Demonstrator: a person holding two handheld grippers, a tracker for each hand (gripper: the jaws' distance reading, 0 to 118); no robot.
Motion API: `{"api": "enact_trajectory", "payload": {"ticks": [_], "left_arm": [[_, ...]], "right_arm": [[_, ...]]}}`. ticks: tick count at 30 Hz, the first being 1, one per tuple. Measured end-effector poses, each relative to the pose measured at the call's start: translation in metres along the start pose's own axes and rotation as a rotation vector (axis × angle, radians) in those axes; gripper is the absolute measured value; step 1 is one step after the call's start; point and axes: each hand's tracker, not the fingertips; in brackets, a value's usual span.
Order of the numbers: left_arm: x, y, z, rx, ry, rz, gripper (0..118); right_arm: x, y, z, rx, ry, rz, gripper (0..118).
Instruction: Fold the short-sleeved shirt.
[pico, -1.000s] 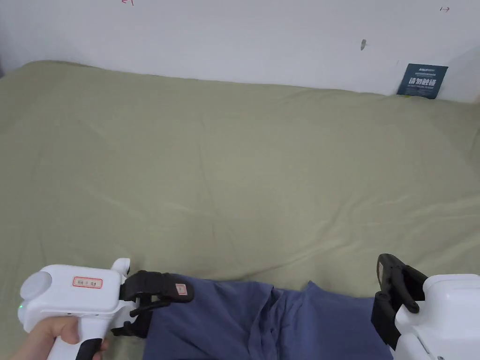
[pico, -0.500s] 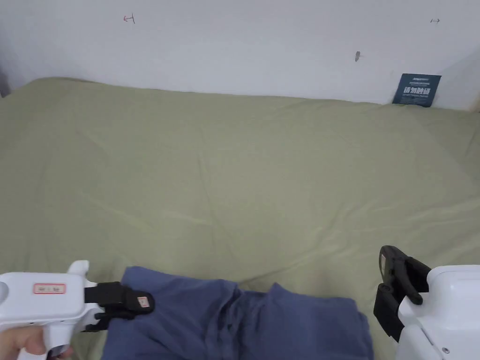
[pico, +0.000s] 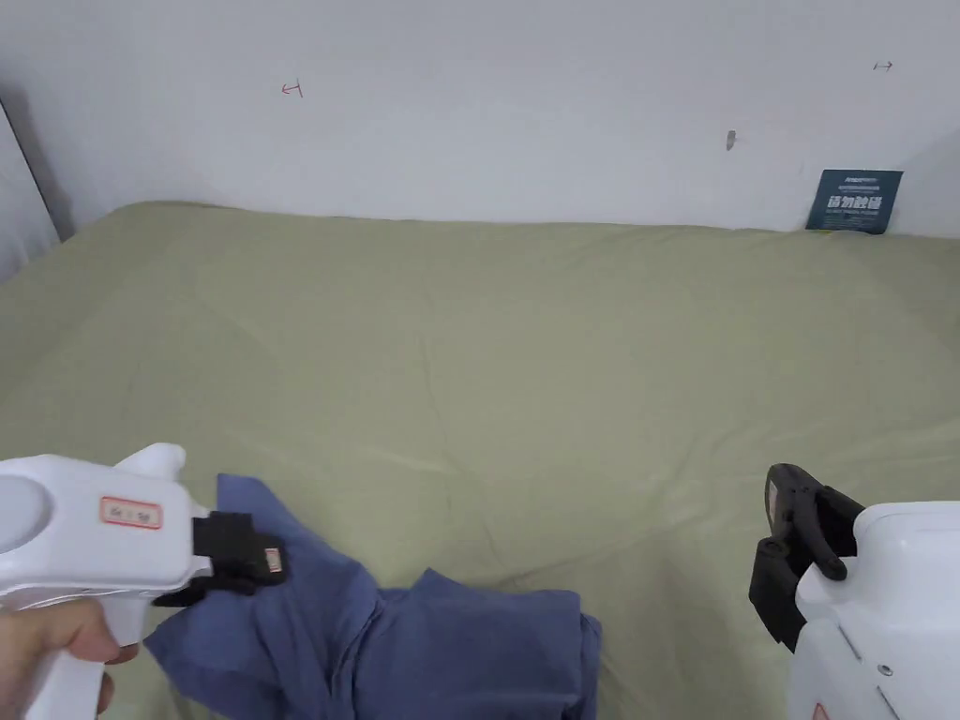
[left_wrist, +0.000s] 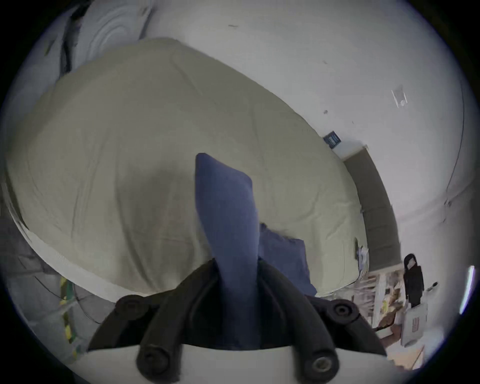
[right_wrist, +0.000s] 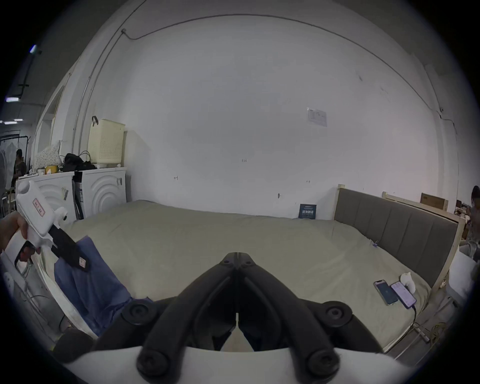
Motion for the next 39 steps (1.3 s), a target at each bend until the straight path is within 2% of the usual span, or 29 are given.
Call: {"api": "enact_trajectory", "payload": {"ticks": [4,5,8,9,10,11,12,13,16,18,19,21,22,26,29,30,32,33,35,37,39], "left_arm": [[0.062,-0.009,-0.03,-0.03,0.035,-0.134,9],[0.08,-0.014,-0.043,-0.037,0.072,-0.22,9],[0.112,-0.025,-0.091,-0.113,0.053,-0.252,10],[0.122,-0.031,-0.109,-0.134,0.06,-0.279,22],[0.128,-0.037,-0.124,-0.156,0.055,-0.291,59],[0.138,-0.046,-0.138,-0.143,0.041,-0.314,113],[0.142,-0.05,-0.154,-0.155,-0.007,-0.338,117],[0.141,-0.052,-0.166,-0.171,-0.035,-0.325,111],[0.146,-0.055,-0.171,-0.144,-0.026,-0.231,110],[0.139,-0.053,-0.158,-0.139,-0.1,-0.209,104],[0.132,-0.047,-0.145,-0.138,-0.129,-0.188,91],[0.115,-0.047,-0.126,-0.127,-0.236,-0.16,24],[0.108,-0.048,-0.123,-0.129,-0.27,-0.151,1],[0.076,-0.077,-0.151,-0.293,-0.406,-0.089,1],[0.058,-0.114,-0.202,-0.469,-0.529,0.023,1],[0.052,-0.125,-0.216,-0.466,-0.502,0.034,1],[0.046,-0.135,-0.233,-0.479,-0.425,-0.042,0],[0.045,-0.136,-0.233,-0.468,-0.447,-0.046,0],[0.051,-0.126,-0.211,-0.451,-0.477,-0.03,0],[0.055,-0.11,-0.183,-0.375,-0.492,-0.103,0],[0.051,-0.087,-0.155,-0.314,-0.474,-0.15,0]], "right_arm": [[0.006,0.006,0.002,0.041,-0.027,-0.001,2],[0.008,0.008,0.001,0.046,-0.035,-0.001,2],[0.013,0.012,0.001,0.058,-0.038,-0.018,2],[0.014,0.013,0.002,0.058,-0.041,-0.018,2],[0.015,0.013,0.002,0.058,-0.043,-0.017,2],[0.017,0.012,0.004,0.058,-0.048,-0.016,2],[0.019,0.012,0.005,0.055,-0.053,-0.017,2],[0.021,0.011,0.006,0.051,-0.055,-0.019,2],[0.027,0.007,0.009,0.04,-0.067,-0.019,2],[0.031,0.005,0.01,0.033,-0.072,-0.02,2],[0.032,0.003,0.009,0.028,-0.076,-0.021,2],[0.033,-0.001,0.008,0.018,-0.077,-0.036,2],[0.033,-0.003,0.007,0.011,-0.074,-0.046,2],[0.026,-0.013,0.002,-0.035,-0.045,-0.08,2],[0.021,-0.021,0.0,-0.083,-0.009,-0.11,2],[0.021,-0.024,-0.001,-0.113,0.025,-0.125,2],[0.022,-0.03,-0.004,-0.16,0.066,-0.155,2],[0.022,-0.034,-0.007,-0.188,0.096,-0.167,2],[0.023,-0.042,-0.014,-0.244,0.171,-0.212,2],[0.022,-0.051,-0.028,-0.319,0.269,-0.269,2],[0.018,-0.063,-0.047,-0.39,0.374,-0.362,2]]}}
